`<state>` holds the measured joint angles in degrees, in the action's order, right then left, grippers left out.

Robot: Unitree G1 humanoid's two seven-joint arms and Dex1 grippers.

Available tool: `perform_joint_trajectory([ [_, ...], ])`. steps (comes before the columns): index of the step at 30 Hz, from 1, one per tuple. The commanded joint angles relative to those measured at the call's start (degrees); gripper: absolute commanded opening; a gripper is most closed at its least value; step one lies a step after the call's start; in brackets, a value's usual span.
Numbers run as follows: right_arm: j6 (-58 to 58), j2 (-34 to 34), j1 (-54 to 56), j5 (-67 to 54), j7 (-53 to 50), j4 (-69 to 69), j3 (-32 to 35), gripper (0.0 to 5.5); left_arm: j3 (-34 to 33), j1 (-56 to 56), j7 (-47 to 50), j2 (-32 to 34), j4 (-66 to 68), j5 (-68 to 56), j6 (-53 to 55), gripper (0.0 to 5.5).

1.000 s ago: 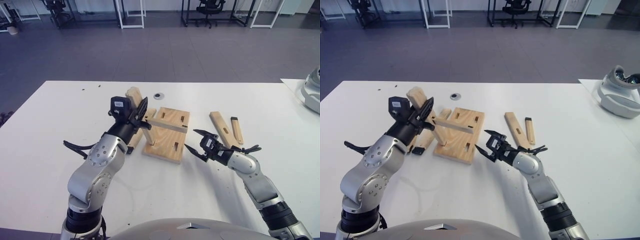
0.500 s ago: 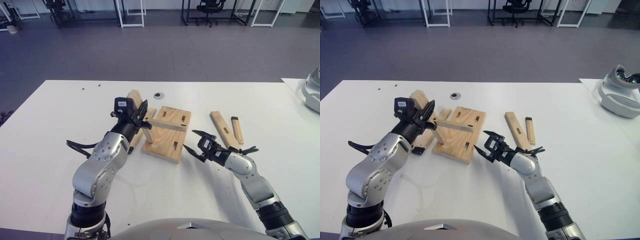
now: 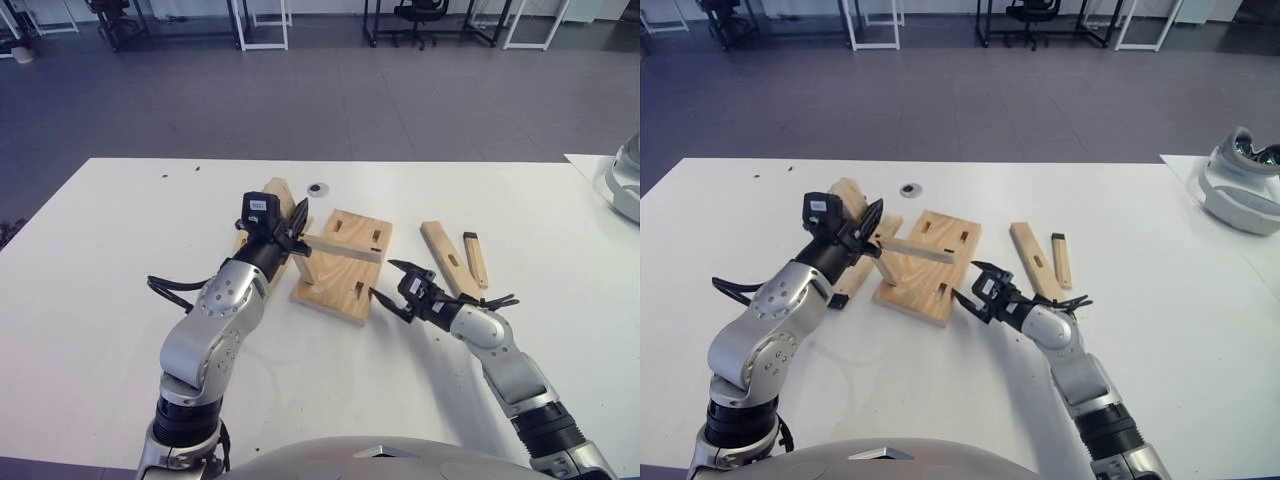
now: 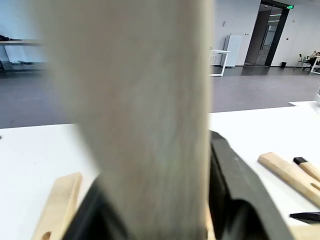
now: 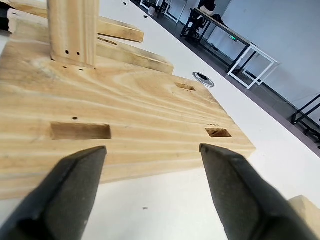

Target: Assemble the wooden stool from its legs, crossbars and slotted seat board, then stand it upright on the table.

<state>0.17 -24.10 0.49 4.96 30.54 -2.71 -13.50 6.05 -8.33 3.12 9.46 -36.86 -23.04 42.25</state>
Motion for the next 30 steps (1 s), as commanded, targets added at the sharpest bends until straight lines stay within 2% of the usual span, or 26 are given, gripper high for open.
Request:
perform_joint_trajectory([
  [1, -2.93, -0.44, 2.96, 3.40, -1.27, 4.39, -0.55, 3.49, -3.53, -0.88, -2.55, -1.30, -3.78, -7.23, 4.79, 2.22],
  [8, -4.20, 2.05, 14.15, 8.24, -3.13, 20.54, -4.32, 3.49, -12.16, -3.72, 1.74, -7.65, -5.07, -29.59, 16.25, 3.54],
  [12, -0.42, 4.55, 22.38, 8.81, -5.83, 34.99, -3.88, 3.49, -11.85, -5.98, 5.04, -10.28, -2.38, -35.91, 18.08, 4.26],
  [18, 2.63, 0.92, 19.60, 5.99, -6.60, 30.41, 1.53, 3.49, -15.69, -0.30, 5.18, -3.45, -2.54, -35.44, 17.46, 5.29],
  [22, 1.97, -1.25, 14.00, 4.29, -5.57, 23.98, 4.10, 3.49, -19.81, -2.16, 1.67, 1.37, -4.69, -40.39, 14.70, 5.38],
  [25, 1.74, -1.20, 12.17, 2.99, -5.46, 21.87, 5.58, 3.49, -23.22, -7.53, -1.59, 5.21, -6.22, -46.90, 10.08, 5.38],
  [30, 1.38, -1.10, 11.31, 1.97, -5.57, 20.13, 7.30, 3.49, -28.38, -13.09, -0.22, 10.49, -2.75, -51.86, 3.37, 5.38],
])
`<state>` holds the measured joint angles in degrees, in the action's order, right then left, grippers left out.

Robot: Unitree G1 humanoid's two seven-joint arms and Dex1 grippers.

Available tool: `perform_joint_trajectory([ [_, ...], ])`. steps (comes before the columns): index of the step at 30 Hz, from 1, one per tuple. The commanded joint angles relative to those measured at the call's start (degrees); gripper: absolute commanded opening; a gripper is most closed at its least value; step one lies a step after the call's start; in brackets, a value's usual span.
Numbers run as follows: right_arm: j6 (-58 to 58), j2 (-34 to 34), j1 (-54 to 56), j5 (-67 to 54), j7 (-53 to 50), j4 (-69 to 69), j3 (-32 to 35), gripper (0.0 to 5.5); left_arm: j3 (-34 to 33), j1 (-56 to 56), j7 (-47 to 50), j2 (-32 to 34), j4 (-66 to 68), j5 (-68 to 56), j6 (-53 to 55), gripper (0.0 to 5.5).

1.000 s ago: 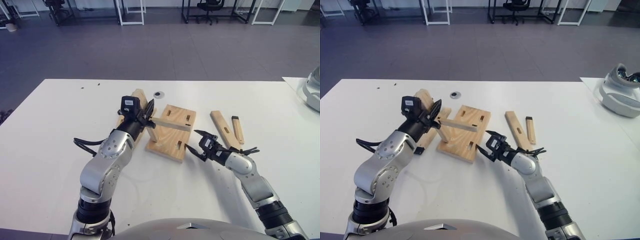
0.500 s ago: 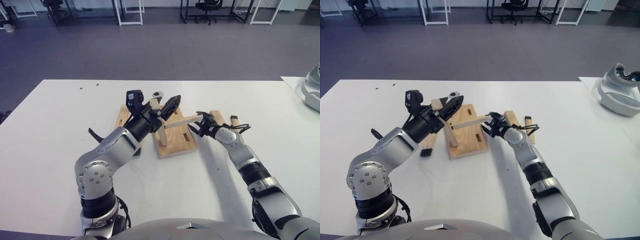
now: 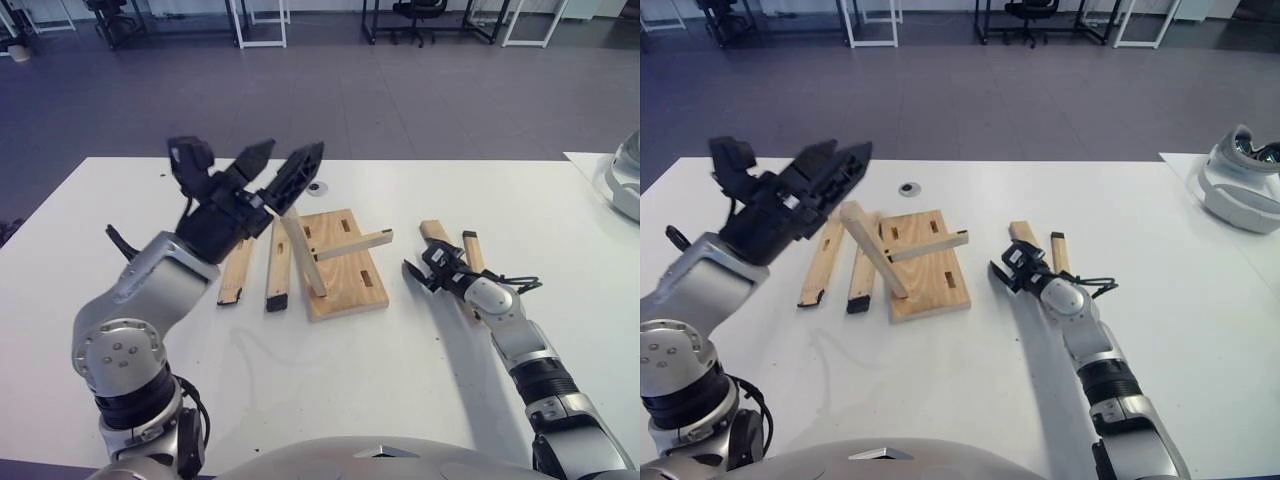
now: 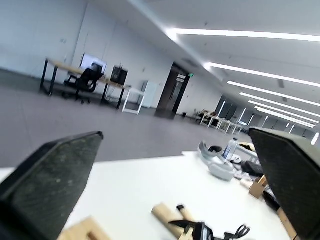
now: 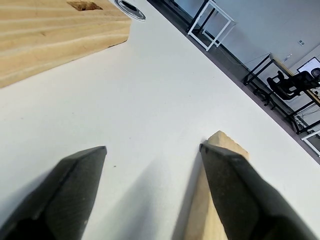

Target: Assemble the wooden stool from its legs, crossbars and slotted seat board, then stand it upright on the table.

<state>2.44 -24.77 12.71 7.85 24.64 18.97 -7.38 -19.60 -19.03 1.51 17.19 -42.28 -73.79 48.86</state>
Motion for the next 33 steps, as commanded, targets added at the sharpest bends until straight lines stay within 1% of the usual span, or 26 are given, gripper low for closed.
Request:
perform_joint_trajectory([
  [1, -0.92, -0.56, -1.08, -1.06, 0.23, -1.55, 1.43, 3.49, -3.49, -2.76, 2.37, 3.25, 4.25, 0.07, -4.57, 5.38],
  [2, -0.90, -0.65, -1.16, -1.11, 0.09, -1.35, 1.59, 3.49, -3.75, -2.73, 3.30, 3.60, 5.85, 2.37, -5.84, 5.38],
  [4, -0.97, -0.74, -1.38, -1.17, -0.33, -0.97, 2.03, 3.49, -1.21, -0.60, 4.65, 4.57, 8.95, 10.35, -7.12, 5.38],
  [6, -1.19, -0.55, -1.72, -1.12, -0.60, -0.83, 2.36, 3.49, 5.40, 3.57, 3.96, 6.99, 11.09, 20.02, -6.41, 5.38],
  [7, -1.33, -0.44, -1.96, -1.09, -0.69, -0.86, 2.48, 3.49, 8.35, 5.31, 3.52, 7.39, 11.83, 22.67, -5.49, 5.38],
  [10, -1.90, -0.41, -2.66, -0.95, -1.04, -0.53, 2.98, 3.49, 16.82, 9.97, 2.03, 6.58, 15.77, 30.21, -4.60, 5.38],
  [13, -2.41, -0.60, -2.98, -0.83, -1.32, -0.04, 3.28, 3.49, 19.96, 13.07, 2.35, 5.18, 18.01, 34.41, -3.44, 5.38],
  [18, -2.65, 0.27, -3.40, -0.61, -1.44, 0.47, 2.35, 3.49, 23.25, 15.66, 1.46, 3.36, 20.42, 39.08, -1.74, 5.38],
  [20, -2.62, 0.49, -3.42, -0.62, -1.54, 0.74, 2.21, 3.49, 24.03, 16.29, 0.88, 2.91, 21.30, 40.91, -1.48, 5.07],
  [24, -2.56, 0.73, -3.36, -0.64, -1.59, 1.38, 2.10, 3.49, 24.20, 17.74, -0.14, 2.69, 23.20, 44.11, -2.16, 4.26],
  [26, -2.56, 0.84, -3.53, -0.68, -1.58, 1.48, 2.11, 3.49, 24.20, 18.39, -0.71, 2.42, 23.51, 45.54, -2.29, 3.97],
  [32, -2.74, 1.55, -3.36, -0.72, -1.78, 1.71, 1.79, 3.49, 27.32, 17.70, -4.08, 2.38, 26.11, 50.43, -2.86, 2.90],
  [33, -2.71, 1.52, -3.44, -0.74, -1.78, 1.71, 1.84, 3.49, 27.42, 17.33, -4.18, 2.36, 25.96, 51.01, -2.82, 2.90],
])
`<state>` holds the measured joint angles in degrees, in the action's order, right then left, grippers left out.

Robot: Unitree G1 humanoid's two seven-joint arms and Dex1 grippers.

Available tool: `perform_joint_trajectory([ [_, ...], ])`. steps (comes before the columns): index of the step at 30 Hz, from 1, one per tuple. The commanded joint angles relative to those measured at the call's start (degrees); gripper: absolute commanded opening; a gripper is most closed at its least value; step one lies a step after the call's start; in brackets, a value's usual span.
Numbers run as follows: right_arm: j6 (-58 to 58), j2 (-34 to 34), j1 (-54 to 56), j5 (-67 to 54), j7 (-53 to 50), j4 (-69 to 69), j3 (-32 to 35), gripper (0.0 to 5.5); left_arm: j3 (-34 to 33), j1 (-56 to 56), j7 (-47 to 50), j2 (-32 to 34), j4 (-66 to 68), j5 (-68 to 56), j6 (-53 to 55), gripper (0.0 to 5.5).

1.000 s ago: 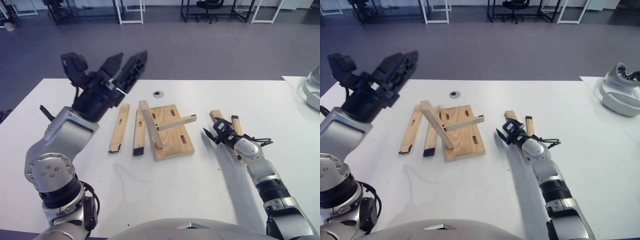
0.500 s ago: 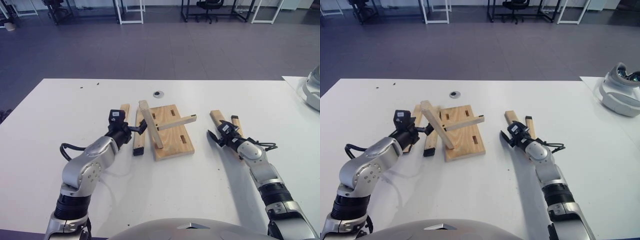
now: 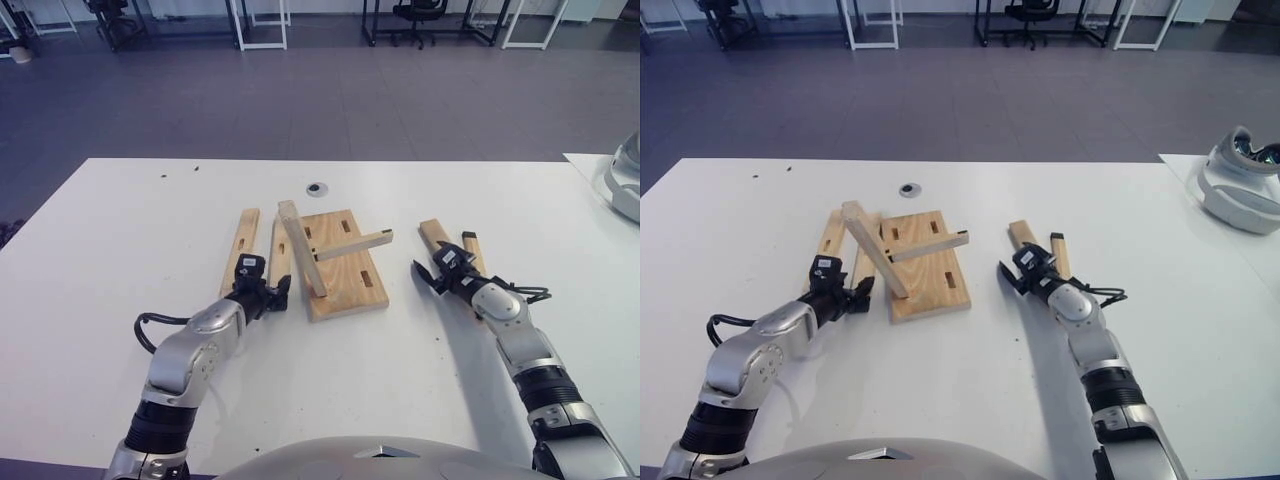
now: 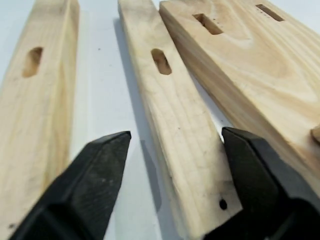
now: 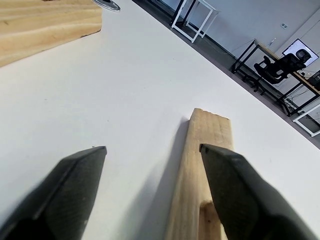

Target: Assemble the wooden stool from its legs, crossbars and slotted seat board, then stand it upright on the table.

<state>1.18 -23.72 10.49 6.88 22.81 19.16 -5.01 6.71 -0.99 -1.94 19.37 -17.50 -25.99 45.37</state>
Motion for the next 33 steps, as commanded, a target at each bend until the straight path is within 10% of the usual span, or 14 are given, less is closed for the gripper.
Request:
perform_joint_trajectory([
  [1, -1.44, 0.42, -1.33, 0.20, 0.04, 1.50, -0.48, 3.49, 1.10, -1.00, -0.87, 0.06, 0.88, 3.81, 0.81, 2.90],
  [10, -1.49, 0.75, -1.05, 0.22, -0.07, 2.06, -0.75, 3.49, 2.59, -0.83, -3.26, 0.93, 2.16, 8.82, 2.57, 2.90],
  [22, -1.26, 0.98, -1.03, 0.35, -0.41, 2.57, -0.96, 3.49, 2.18, -2.92, -3.71, -0.17, -0.75, 12.96, 3.61, 5.09],
  [33, -0.93, 1.51, -0.27, 0.48, -0.73, 3.98, -1.36, 3.49, 3.62, -2.73, -6.37, -0.53, 2.39, 15.82, 2.59, 4.24],
])
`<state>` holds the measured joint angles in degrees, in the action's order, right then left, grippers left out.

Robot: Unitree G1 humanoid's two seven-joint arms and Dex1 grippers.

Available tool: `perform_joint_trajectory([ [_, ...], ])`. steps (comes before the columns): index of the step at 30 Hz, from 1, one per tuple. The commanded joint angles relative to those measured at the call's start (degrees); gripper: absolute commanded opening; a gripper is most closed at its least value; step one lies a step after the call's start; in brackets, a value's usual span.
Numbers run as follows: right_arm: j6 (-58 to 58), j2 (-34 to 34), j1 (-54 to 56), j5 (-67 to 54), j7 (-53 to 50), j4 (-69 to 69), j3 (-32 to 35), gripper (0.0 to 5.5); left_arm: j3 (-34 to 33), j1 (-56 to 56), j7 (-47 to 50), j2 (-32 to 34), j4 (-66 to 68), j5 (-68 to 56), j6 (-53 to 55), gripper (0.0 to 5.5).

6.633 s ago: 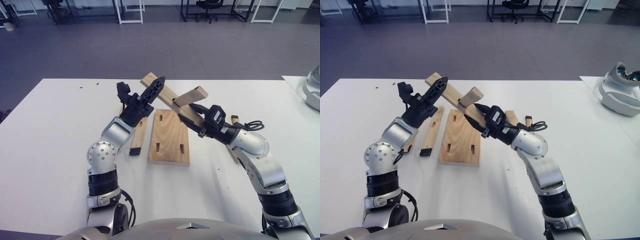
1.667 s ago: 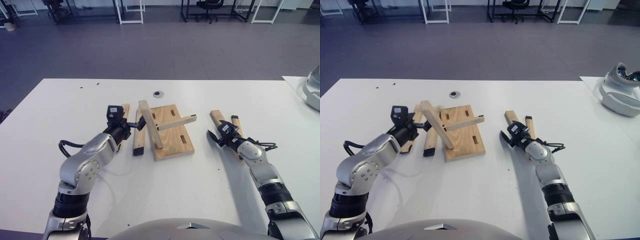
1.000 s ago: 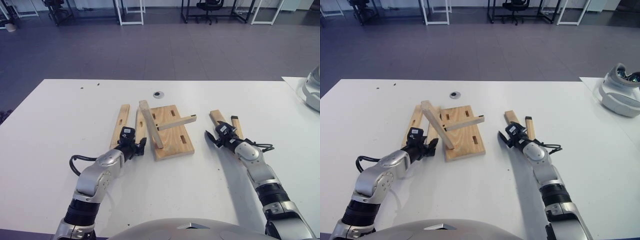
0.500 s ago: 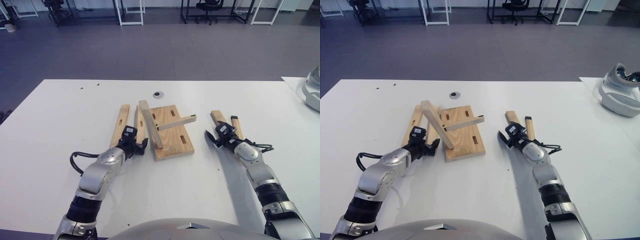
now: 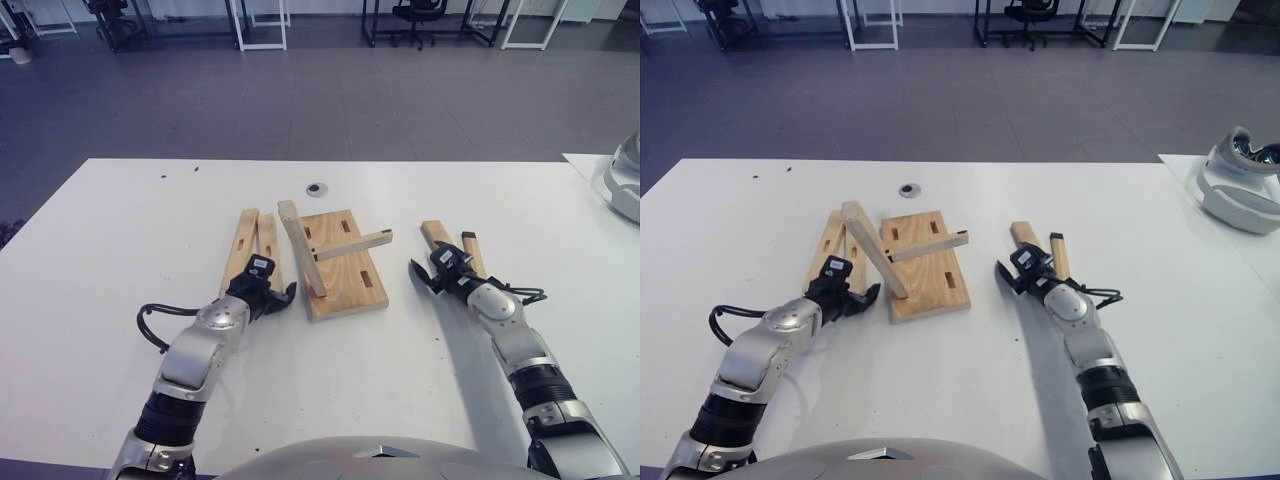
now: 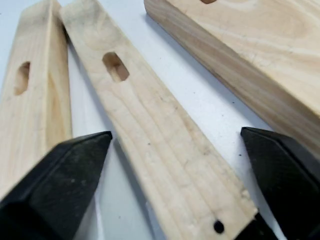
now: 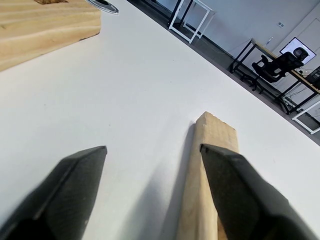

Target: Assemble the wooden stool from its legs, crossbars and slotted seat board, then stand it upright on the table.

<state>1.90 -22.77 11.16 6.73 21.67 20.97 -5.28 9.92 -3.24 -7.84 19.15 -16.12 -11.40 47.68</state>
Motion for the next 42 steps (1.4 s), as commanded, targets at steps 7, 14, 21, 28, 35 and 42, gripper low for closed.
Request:
perform_joint_trajectory([
  [7, -1.48, 0.71, -0.97, 0.88, 0.38, 2.49, -1.24, 3.49, 0.05, -0.23, -1.33, 0.07, 0.98, 2.78, -0.05, 2.90],
  [14, -1.85, 0.73, 0.20, -3.01, 0.97, 0.40, 1.97, 3.49, -1.20, -1.52, -3.38, 2.31, -0.19, 4.85, -1.77, 2.13],
  [21, -20.68, 2.66, 18.88, -38.44, 9.07, -10.39, 20.60, 3.49, -13.30, -17.53, -11.46, 3.34, -0.37, -2.47, -12.42, 2.11],
  [28, -37.85, 14.09, 34.89, -65.36, 2.44, -14.40, 25.26, 3.49, -11.29, -33.11, -29.63, 4.02, 14.91, -5.11, -33.87, 2.11],
  [35, -41.50, 15.74, 37.99, -72.07, -2.30, -14.10, 27.20, 3.49, -7.30, -32.14, -34.98, 2.27, 14.86, -4.94, -39.18, 2.10],
  [42, -41.82, 15.59, 37.52, -72.74, -3.83, -13.71, 27.42, 3.16, -5.82, -30.76, -36.99, 2.97, 14.72, -3.29, -41.81, 2.10],
])
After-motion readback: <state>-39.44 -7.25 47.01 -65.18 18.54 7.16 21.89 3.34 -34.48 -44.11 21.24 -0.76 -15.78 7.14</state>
